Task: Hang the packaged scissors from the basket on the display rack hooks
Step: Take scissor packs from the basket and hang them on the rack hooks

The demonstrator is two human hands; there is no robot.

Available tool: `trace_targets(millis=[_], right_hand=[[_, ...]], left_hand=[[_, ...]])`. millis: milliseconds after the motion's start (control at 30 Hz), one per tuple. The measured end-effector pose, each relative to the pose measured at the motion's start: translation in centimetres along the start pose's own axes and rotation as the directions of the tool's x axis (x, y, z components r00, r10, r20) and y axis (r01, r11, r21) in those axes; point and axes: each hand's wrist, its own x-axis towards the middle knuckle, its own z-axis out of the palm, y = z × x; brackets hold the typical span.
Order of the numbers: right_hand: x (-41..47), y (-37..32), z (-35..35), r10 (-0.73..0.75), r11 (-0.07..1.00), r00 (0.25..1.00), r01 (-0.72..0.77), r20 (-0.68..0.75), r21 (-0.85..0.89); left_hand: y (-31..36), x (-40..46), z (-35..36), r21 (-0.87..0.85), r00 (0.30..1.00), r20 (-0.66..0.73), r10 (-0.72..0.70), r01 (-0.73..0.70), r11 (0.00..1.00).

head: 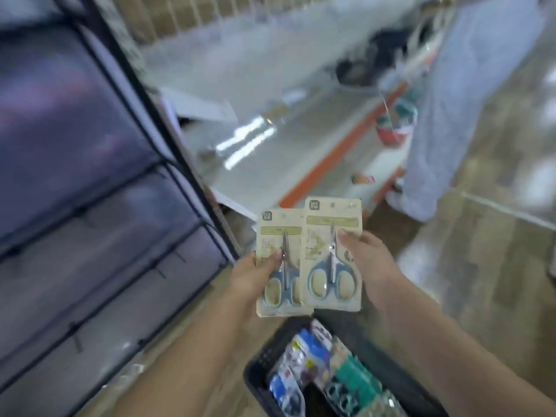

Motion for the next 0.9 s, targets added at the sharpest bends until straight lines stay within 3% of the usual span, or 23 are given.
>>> trace_targets(millis=[167,333,500,700,900], right_hand=[[-11.1,-14.0,7.1,-0.252,0.957,0.938,0.278,0.237,-0.081],[-20.9,-18.7,13.7,-0.338,0.913,0.847,0.402,0.411,-0.077],[-26.5,-15.4,20.1,-0.299,0.901,0.757,0.424,0.581,-0.088],[-27.6,-6.7,26.0,-0.058,0.917,0.751,0.301,0.657,-0.262],[-27.7,-2.6,31.5,0.022,0.886,0.754,0.289,0.656,-0.362]], left_hand=[[12.2,-10.4,-11.1,-0.121,0.962,-0.215,0.170,-0.199,0.973],[15.7,-20.8,-20.3,-0.190,0.860,-0.425,0.282,-0.389,0.901],[11.3,-27.9,-26.8,-0.261,0.790,-0.586,0.181,-0.395,0.881],[3.0,-29.6,-32.6,-0.359,0.738,-0.674,-0.025,-0.298,0.885],[-1.6,-27.7,-37.5,-0.381,0.730,-0.679,-0.079,-0.259,0.888]])
